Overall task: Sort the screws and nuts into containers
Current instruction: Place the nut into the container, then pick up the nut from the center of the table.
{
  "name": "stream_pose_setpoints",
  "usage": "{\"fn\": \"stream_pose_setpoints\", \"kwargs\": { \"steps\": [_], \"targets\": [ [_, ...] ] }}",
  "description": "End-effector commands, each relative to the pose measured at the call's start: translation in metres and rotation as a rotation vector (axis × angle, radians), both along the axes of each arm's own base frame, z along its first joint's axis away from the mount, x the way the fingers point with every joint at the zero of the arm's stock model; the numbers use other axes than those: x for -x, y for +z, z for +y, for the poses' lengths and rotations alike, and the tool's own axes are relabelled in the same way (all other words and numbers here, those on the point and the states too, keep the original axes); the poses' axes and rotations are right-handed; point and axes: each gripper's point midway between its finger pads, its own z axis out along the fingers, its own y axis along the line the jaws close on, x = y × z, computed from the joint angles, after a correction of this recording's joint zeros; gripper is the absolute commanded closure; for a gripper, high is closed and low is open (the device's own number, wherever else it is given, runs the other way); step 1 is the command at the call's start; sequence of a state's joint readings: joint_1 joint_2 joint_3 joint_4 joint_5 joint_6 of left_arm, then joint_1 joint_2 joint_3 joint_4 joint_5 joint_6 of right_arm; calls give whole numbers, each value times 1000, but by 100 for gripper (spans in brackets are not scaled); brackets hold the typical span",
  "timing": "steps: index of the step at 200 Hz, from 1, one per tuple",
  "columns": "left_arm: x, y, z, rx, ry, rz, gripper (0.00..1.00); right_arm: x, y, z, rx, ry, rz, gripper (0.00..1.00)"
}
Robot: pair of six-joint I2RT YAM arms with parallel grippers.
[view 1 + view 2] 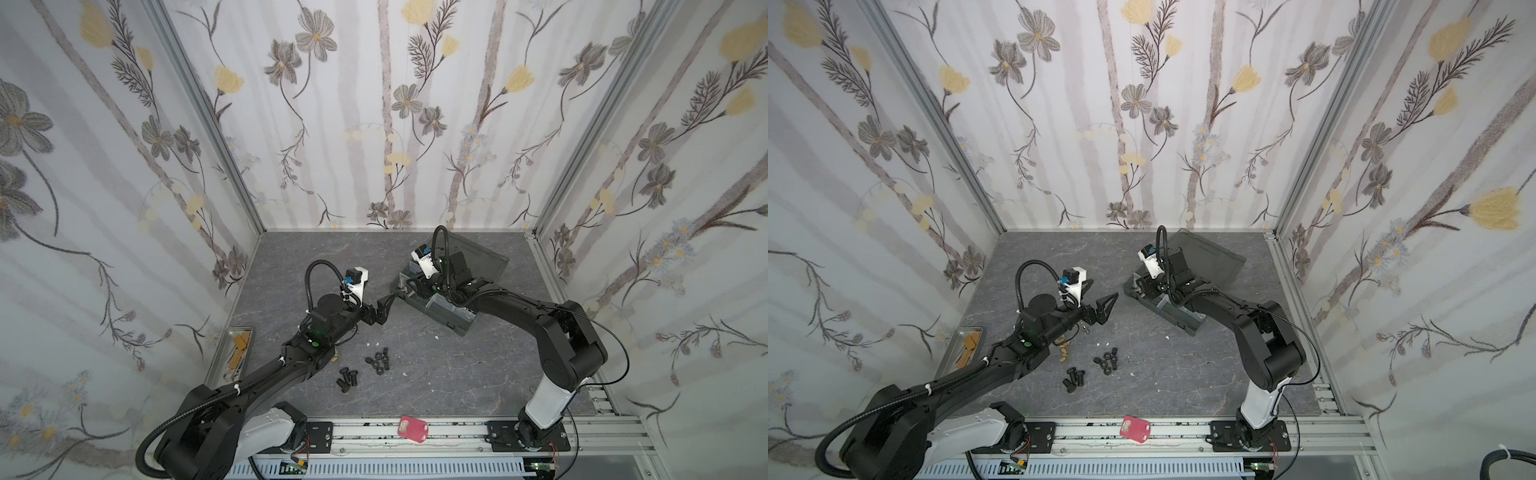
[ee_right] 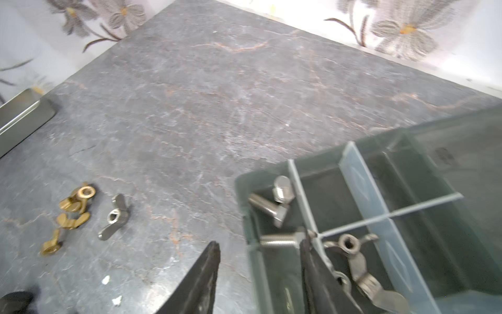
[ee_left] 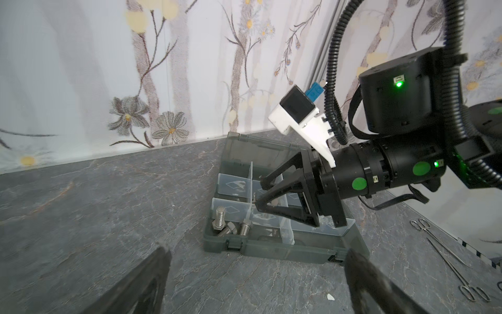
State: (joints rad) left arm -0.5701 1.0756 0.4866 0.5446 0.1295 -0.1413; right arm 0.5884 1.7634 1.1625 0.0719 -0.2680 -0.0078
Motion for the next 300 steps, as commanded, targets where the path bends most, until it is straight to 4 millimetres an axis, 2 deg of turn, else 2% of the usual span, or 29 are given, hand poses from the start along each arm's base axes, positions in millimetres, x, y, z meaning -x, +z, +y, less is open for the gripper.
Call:
{"fn": "stream_pose_setpoints", "kwargs": {
  "steps": [1,19,41,66,68,71,90,103,138,186,217,241,266,277,291,300],
  "targets": [
    [13,-18,25,-26,85,88,0,22,-2,32,19,124,-22,48],
    [27,-25,45,-16,141,104,0,40,-6,62,-1,222,-19,46],
    [43,-39,63,22,187,117,0,53,-15,93,-7,289,-5,45],
    [55,-51,65,46,164,140,0,62,-28,118,9,332,8,41],
    [56,-51,65,48,163,141,0,73,-28,127,6,356,8,41],
    [56,-53,66,51,164,145,0,77,-30,132,5,366,10,40],
    [62,-60,68,66,157,141,0,97,-40,150,0,421,17,36],
    [66,-62,69,76,151,125,0,104,-53,158,18,421,18,36],
    [74,-64,71,103,130,89,0,112,-73,169,34,409,51,35],
    [74,-68,73,102,137,69,0,104,-98,173,96,361,56,39],
    [74,-68,73,104,137,67,0,101,-105,176,99,351,54,48],
    [74,-68,74,105,141,64,0,99,-108,179,111,351,63,59],
    [73,-68,75,107,147,61,0,98,-109,178,123,347,61,64],
    [73,-69,75,106,150,62,0,97,-111,177,129,342,63,63],
    [73,-68,75,105,148,60,0,97,-116,177,140,342,77,53],
    [73,-68,75,105,147,56,0,97,-122,178,156,345,95,52]
  ]
}}
